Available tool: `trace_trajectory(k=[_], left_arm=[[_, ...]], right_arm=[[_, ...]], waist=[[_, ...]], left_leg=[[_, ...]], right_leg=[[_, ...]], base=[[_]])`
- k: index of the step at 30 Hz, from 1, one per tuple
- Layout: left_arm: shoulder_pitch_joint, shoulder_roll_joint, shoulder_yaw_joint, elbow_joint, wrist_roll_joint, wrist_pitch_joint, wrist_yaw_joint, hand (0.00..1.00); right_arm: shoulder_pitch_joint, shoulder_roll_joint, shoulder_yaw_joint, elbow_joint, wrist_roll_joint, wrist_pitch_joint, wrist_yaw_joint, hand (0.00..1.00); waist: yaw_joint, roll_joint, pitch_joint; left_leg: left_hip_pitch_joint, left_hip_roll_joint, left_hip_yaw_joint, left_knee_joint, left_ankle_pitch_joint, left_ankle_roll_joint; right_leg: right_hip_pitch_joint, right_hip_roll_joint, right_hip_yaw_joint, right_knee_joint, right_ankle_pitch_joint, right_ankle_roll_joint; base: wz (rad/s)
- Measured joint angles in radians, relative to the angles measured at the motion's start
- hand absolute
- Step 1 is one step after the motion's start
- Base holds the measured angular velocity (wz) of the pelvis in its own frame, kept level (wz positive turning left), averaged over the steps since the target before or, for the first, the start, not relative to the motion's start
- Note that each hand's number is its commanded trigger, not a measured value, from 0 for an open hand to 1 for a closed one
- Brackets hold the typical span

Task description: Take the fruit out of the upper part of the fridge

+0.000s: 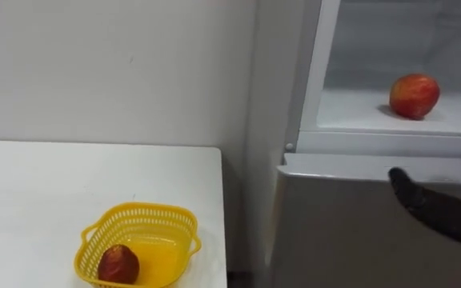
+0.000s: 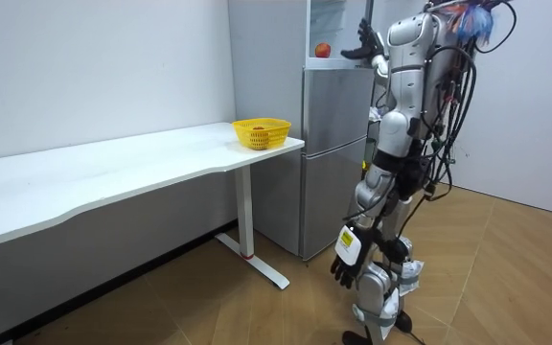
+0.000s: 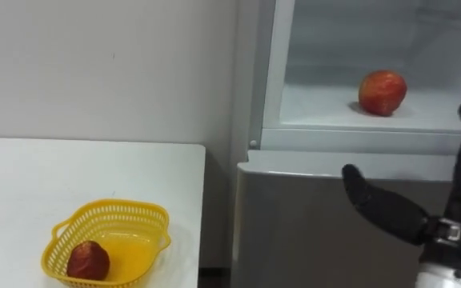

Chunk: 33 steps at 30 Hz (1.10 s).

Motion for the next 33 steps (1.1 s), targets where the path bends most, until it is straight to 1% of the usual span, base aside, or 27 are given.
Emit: trace_trajectory(k=[1,2,4,6,8,10,11,12,13,14,15,16,18,19,21,22,24,25,29,33], left_arm=[[0.0,0.004,0.004,-0.006,0.0,0.002,-0.003,0.0],[-0.001,0.004,0.009,-0.006,0.0,0.004,-0.005,0.0],[-0.004,0.007,0.038,-0.009,0.0,0.009,-0.014,0.0],[-0.004,0.009,0.043,-0.013,0.0,0.014,-0.018,0.0],[-0.005,0.009,0.042,-0.015,-0.002,0.017,-0.027,0.0],[-0.003,0.013,0.043,-0.017,-0.003,0.021,-0.041,0.0],[-0.003,0.013,0.043,-0.018,-0.002,0.021,-0.042,0.0],[-0.003,0.013,0.043,-0.018,-0.002,0.022,-0.046,0.0],[-0.003,0.013,0.043,-0.019,-0.001,0.022,-0.049,0.0],[-0.002,0.014,0.048,-0.023,-0.001,0.022,-0.057,0.0],[0.0,0.014,0.055,-0.025,-0.001,0.023,-0.059,0.0],[0.001,0.014,0.061,-0.028,-0.002,0.029,-0.062,0.0],[0.008,0.014,0.062,-0.041,-0.002,0.043,-0.067,0.0],[0.011,0.014,0.063,-0.051,-0.002,0.047,-0.069,0.0],[0.017,0.014,0.08,-0.066,-0.003,0.051,-0.076,0.0],[0.019,0.014,0.083,-0.069,-0.002,0.053,-0.076,0.0],[0.026,0.014,0.103,-0.083,-0.001,0.058,-0.077,0.0],[0.033,0.015,0.111,-0.096,-0.001,0.058,-0.077,0.0],[0.038,0.017,0.12,-0.105,-0.001,0.059,-0.081,0.0],[0.039,0.037,0.12,-0.103,-0.002,0.059,-0.098,0.0]], right_arm=[[-0.018,-0.014,-0.009,0.004,0.0,0.0,0.0,0.0],[-0.025,-0.021,-0.01,0.009,0.0,0.0,0.001,0.0],[-0.045,-0.043,-0.01,0.033,-0.001,0.002,0.005,0.0],[-0.072,-0.044,-0.012,0.05,0.002,0.013,0.007,0.0],[-0.111,-0.046,-0.013,0.075,0.01,0.027,0.018,0.0],[-0.155,-0.055,-0.012,0.104,0.051,0.051,0.046,0.0],[-0.165,-0.061,-0.012,0.114,0.066,0.053,0.051,0.0],[-0.191,-0.077,-0.012,0.152,0.088,0.053,0.058,0.0],[-0.206,-0.085,-0.013,0.173,0.096,0.056,0.06,0.0],[-0.232,-0.095,-0.016,0.2,0.117,0.072,0.063,0.0],[-0.252,-0.101,-0.019,0.221,0.14,0.077,0.062,0.0],[-0.266,-0.118,-0.019,0.24,0.177,0.084,0.064,0.0],[-0.296,-0.144,-0.019,0.286,0.236,0.099,0.073,0.0],[-0.321,-0.159,-0.02,0.319,0.261,0.115,0.074,0.0],[-0.358,-0.181,-0.026,0.359,0.276,0.135,0.083,0.0],[-0.38,-0.193,-0.027,0.386,0.276,0.141,0.089,0.0],[-0.401,-0.213,-0.03,0.429,0.28,0.143,0.094,0.0],[-0.406,-0.22,-0.033,0.437,0.28,0.153,0.097,0.0],[-0.413,-0.245,-0.037,0.472,0.283,0.164,0.13,0.0],[-0.463,-0.284,-0.037,0.53,0.327,0.185,0.158,0.0]], waist=[[0.003,-0.004,-0.0014],[0.003,-0.003,-0.0001],[0.006,-0.006,-0.0026],[0.007,-0.01,-0.0051],[0.007,-0.006,-0.0045],[0.007,-0.006,-0.0047],[0.007,-0.007,-0.0047],[0.007,-0.009,-0.0047],[0.007,-0.01,-0.0053],[0.007,-0.014,-0.0044],[0.007,-0.02,-0.0007],[0.007,-0.026,0.0005],[0.007,-0.032,-0.0021],[0.007,-0.036,-0.0048],[0.005,-0.037,-0.0063],[0.006,-0.036,-0.0058],[0.008,-0.036,-0.0067],[0.009,-0.036,-0.0067],[0.009,-0.033,-0.0082],[0.006,-0.033,-0.0108]], left_leg=[[0.002,0.0,-0.002,0.0,0.0,0.0],[0.003,0.0,-0.003,0.001,0.0,0.0],[0.005,0.0,-0.005,0.002,0.0,0.0],[0.001,-0.001,-0.008,0.002,0.0,0.0],[0.0,-0.002,-0.01,0.001,0.0,0.0],[0.0,-0.002,-0.016,0.002,0.0,0.0],[0.001,-0.002,-0.018,0.002,0.0,0.0],[0.001,-0.002,-0.021,0.005,0.0,0.0],[0.001,-0.002,-0.022,0.006,0.0,0.0],[0.0,-0.003,-0.027,0.008,0.0,0.0],[0.0,-0.004,-0.033,0.011,0.0,0.0],[-0.002,-0.004,-0.039,0.015,0.0,0.0],[-0.008,-0.006,-0.048,0.019,0.0,0.0],[-0.014,-0.008,-0.058,0.023,0.0,0.0],[-0.018,-0.009,-0.06,0.027,0.0,0.0],[-0.018,-0.01,-0.062,0.028,0.0,0.0],[-0.02,-0.011,-0.069,0.03,0.0,0.0],[-0.021,-0.011,-0.072,0.032,0.0,0.0],[-0.025,-0.012,-0.077,0.032,0.0,0.0],[-0.034,-0.012,-0.082,0.033,0.001,0.001]], right_leg=[[0.005,0.001,-0.001,-0.001,0.0,0.0],[0.007,0.0,-0.002,-0.002,0.0,0.0],[0.009,0.0,-0.003,-0.002,0.0,0.0],[0.004,-0.002,-0.006,-0.001,0.0,0.0],[-0.001,-0.003,-0.005,0.002,0.0,0.0],[0.0,-0.002,-0.008,0.002,0.0,0.0],[0.0,-0.002,-0.01,0.001,0.0,0.0],[0.0,-0.003,-0.012,0.0,0.0,0.0],[0.001,-0.003,-0.014,0.0,0.0,0.0],[0.003,-0.003,-0.018,0.0,0.0,0.0],[0.008,-0.005,-0.027,0.0,-0.002,-0.001],[0.009,-0.006,-0.031,-0.001,-0.003,-0.001],[0.011,-0.008,-0.041,-0.002,-0.003,-0.001],[0.011,-0.01,-0.048,-0.001,-0.004,0.0],[0.015,-0.011,-0.054,0.001,-0.004,0.0],[0.016,-0.012,-0.058,0.001,-0.004,0.0],[0.019,-0.013,-0.065,0.001,-0.004,0.0],[0.021,-0.013,-0.068,0.001,-0.004,0.001],[0.016,-0.015,-0.075,0.003,-0.004,0.001],[0.013,-0.016,-0.081,0.006,-0.004,0.001]], base=[[0.08],[0.04],[0.0],[0.0],[0.0],[0.05],[0.08],[0.06],[0.08],[0.14],[0.17],[0.15],[0.16],[0.19],[0.12],[0.09],[0.11],[0.11],[0.05],[0.02]])
